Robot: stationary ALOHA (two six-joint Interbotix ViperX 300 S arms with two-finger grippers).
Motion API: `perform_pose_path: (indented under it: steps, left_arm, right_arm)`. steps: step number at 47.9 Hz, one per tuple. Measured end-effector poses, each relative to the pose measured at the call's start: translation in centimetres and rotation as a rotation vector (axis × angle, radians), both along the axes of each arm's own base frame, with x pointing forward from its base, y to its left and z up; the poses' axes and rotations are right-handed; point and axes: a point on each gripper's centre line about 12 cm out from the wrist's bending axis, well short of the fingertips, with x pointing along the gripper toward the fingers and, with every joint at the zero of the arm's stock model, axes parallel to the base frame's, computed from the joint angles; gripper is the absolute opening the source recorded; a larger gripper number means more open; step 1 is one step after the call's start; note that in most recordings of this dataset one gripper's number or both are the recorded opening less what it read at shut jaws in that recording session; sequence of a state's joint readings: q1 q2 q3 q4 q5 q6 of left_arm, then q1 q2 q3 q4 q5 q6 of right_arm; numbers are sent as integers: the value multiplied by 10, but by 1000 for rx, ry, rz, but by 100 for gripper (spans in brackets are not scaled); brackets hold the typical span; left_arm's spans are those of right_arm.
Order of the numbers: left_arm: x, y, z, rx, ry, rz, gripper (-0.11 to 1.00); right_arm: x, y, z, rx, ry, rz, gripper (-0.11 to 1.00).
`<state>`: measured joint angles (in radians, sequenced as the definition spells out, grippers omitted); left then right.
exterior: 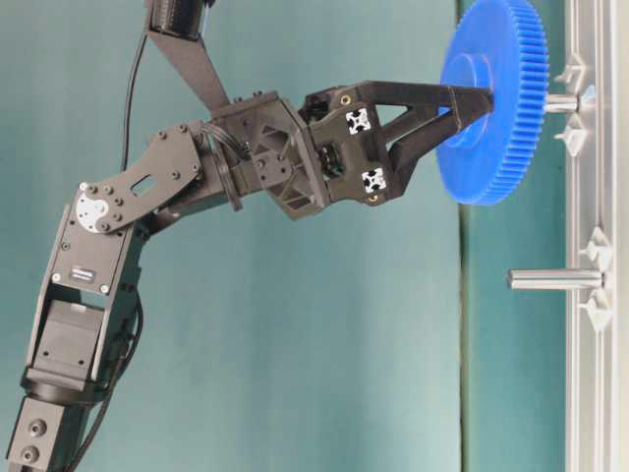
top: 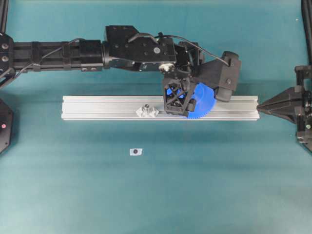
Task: Find the location of the shaft and insert the large gear.
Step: 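Align the gear bore with the shaft and push it on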
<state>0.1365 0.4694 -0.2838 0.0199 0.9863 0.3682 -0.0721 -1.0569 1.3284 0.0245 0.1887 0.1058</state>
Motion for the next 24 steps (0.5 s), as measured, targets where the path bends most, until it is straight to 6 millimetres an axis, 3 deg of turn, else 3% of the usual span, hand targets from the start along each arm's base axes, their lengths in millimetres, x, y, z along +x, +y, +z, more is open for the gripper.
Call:
perform_pose_path:
  steps: [24]
  left_arm:
    - [3, 0, 4, -1, -22, 10, 87]
  right_arm:
    - [0, 0, 0, 0, -2, 0, 3]
